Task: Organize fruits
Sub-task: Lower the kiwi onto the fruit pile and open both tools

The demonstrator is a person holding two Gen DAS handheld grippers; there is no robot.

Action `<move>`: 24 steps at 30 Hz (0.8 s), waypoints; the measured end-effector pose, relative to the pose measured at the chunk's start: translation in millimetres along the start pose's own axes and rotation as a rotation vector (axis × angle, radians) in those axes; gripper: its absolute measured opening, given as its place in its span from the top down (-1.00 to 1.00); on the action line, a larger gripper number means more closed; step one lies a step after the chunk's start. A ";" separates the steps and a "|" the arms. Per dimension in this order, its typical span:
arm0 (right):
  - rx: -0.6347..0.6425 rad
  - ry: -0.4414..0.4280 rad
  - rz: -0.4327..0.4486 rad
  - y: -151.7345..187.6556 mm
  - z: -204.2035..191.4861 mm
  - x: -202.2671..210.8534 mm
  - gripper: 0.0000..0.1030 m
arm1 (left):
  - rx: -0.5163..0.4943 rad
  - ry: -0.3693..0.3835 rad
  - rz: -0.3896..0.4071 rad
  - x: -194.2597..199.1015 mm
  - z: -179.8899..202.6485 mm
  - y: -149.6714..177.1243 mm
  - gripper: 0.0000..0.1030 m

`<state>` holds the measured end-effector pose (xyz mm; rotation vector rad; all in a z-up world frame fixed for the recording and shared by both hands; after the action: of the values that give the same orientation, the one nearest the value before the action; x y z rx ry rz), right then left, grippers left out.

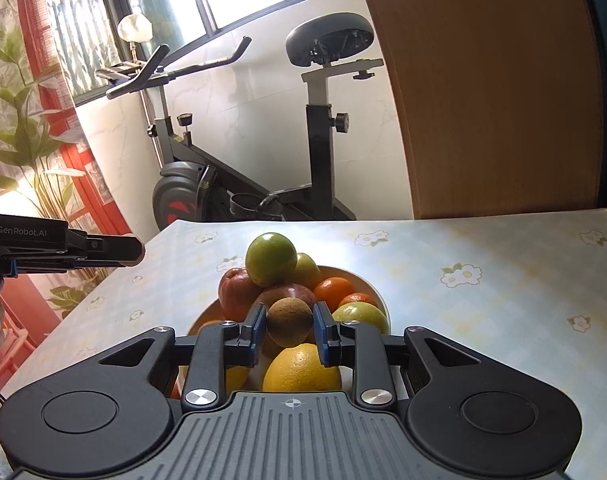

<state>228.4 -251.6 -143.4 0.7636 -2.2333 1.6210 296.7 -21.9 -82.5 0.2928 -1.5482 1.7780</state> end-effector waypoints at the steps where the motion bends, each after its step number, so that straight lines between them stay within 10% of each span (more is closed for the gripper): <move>1: 0.020 0.007 -0.003 -1.0 -0.5 -3.6 0.54 | -0.011 0.002 -0.009 -5.8 2.4 1.0 0.42; 24: 0.006 0.018 -0.049 -13.2 26.7 -62.0 0.54 | -0.170 -0.006 -0.134 -76.6 18.4 18.9 0.42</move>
<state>289.0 -264.2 -173.4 0.7958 -2.1804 1.6061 332.1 -67.8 -139.1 0.3104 -1.6333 1.5335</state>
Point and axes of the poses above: each gripper's, at about its wrist camera, not at the fingertips, and x roughly against the way its jaws point, z to its right, y to its underside, the point moved 1 cm from there along -x, roughly the way its jaws point, and after that the axes turned 4 degrees about -y, right-handed, at the moved point
